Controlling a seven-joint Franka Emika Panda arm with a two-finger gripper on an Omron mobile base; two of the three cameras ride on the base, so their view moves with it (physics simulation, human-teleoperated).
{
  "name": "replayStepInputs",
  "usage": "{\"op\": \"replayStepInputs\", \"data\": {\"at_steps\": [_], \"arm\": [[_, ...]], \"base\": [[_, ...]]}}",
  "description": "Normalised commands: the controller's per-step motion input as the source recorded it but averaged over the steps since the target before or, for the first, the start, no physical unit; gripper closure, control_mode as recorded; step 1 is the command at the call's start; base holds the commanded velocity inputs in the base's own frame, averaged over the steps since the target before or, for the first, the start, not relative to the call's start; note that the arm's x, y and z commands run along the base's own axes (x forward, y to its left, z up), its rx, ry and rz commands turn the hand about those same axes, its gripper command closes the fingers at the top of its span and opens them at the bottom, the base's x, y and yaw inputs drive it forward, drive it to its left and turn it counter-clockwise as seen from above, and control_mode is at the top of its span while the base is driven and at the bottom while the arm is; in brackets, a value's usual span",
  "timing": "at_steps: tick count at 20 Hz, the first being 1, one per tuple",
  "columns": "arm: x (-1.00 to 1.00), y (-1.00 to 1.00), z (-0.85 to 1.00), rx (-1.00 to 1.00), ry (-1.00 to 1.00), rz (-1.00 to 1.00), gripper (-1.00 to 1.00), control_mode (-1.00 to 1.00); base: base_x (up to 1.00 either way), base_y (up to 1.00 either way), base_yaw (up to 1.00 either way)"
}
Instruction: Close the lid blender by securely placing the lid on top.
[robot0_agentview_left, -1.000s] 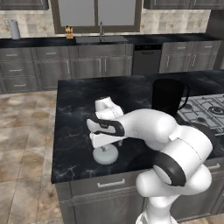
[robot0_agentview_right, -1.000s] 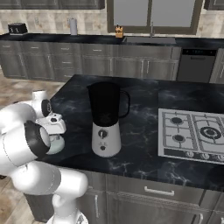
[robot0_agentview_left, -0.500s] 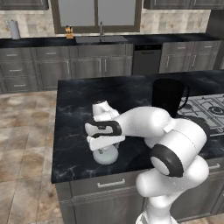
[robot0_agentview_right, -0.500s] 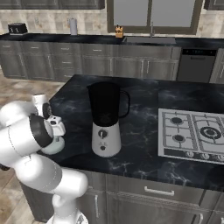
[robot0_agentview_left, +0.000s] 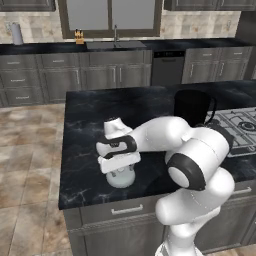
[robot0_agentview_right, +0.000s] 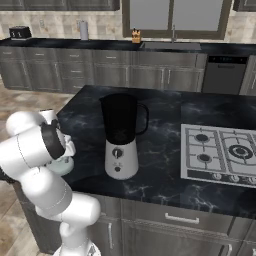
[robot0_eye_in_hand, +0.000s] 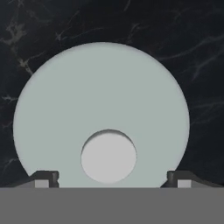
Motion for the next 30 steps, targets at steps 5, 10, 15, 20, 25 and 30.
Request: {"op": "replayStepInputs", "data": {"at_steps": [5,10,15,20,25,30], "arm": [[0.14,0.09,-0.07,0.0,0.0,0.0,-1.0,-1.0],[0.14,0.03,-0.09,0.0,0.0,0.0,-1.0,-1.0],[0.19,0.0,-0.08,0.0,-0.03,0.0,-1.0,-1.0],[0.23,0.0,-0.14,0.0,-0.06,0.0,-1.0,-1.0],[-0.01,0.0,-0.19,0.0,-0.04,0.0,-1.0,-1.0],[-0.06,0.0,-0.33,0.0,-0.01,0.0,-1.0,-1.0]], "base": [[0.0,0.0,0.0],[0.0,0.0,0.0],[0.0,0.0,0.0],[0.0,0.0,0.0],[0.0,0.0,0.0],[0.0,0.0,0.0]]}}
